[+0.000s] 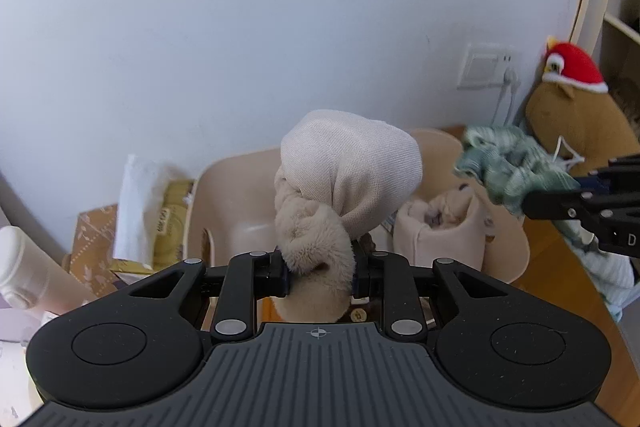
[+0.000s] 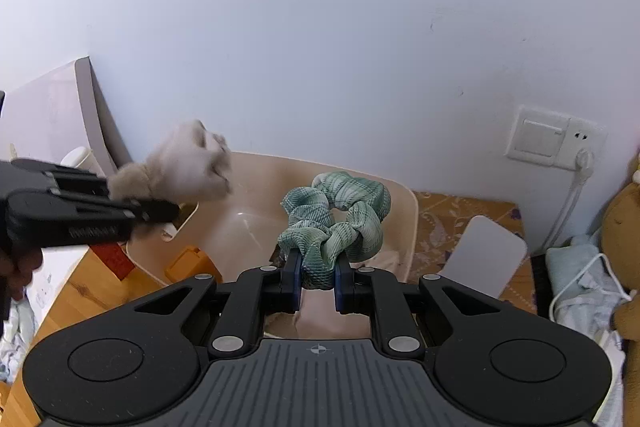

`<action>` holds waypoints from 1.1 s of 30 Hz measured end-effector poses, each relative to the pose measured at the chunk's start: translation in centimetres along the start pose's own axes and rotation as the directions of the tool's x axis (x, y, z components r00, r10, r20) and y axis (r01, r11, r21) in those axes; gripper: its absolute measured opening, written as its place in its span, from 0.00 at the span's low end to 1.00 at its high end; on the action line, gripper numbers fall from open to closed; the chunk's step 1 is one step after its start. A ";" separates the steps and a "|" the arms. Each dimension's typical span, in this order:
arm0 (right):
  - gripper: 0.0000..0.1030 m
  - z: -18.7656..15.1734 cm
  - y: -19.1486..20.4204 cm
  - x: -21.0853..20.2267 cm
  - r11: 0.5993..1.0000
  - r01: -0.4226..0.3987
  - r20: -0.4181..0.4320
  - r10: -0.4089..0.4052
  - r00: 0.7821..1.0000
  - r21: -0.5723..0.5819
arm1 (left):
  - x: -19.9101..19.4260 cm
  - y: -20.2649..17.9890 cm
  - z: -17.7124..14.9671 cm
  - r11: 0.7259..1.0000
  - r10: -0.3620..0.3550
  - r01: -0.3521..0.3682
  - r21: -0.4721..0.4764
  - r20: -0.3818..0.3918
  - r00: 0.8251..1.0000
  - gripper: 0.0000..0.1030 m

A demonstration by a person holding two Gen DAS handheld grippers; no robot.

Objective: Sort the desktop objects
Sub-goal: 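Carry the beige sock and green scrunchie into the basket and release both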

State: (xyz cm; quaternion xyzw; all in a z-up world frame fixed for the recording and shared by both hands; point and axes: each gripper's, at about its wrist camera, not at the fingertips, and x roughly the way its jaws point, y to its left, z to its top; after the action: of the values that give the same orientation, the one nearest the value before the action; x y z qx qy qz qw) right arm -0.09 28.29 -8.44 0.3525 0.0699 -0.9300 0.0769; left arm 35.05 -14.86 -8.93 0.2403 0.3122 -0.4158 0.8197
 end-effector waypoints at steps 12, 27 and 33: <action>0.15 -1.1 -0.8 4.9 0.999 0.030 -0.106 -0.025 0.994 0.043 | 5.7 -0.8 -1.1 1.000 -0.007 0.003 -0.018 -0.220 0.976 0.25; 0.56 -2.1 -0.5 5.4 1.000 0.018 -0.115 -0.016 0.993 0.014 | 7.0 -0.5 -1.4 1.000 -0.009 0.007 -0.009 -0.307 0.952 0.70; 0.79 -2.1 -0.9 3.9 0.999 0.016 -0.063 -0.015 0.998 0.028 | 5.6 0.1 -1.3 0.999 0.036 -0.039 -0.006 -0.295 0.955 0.75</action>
State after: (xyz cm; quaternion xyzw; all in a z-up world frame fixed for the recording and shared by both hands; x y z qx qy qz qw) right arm -1.79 29.15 -12.57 0.3820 0.0618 -0.9200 0.0624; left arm 37.34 -16.94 -13.78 0.3008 0.4288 -0.3577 0.7731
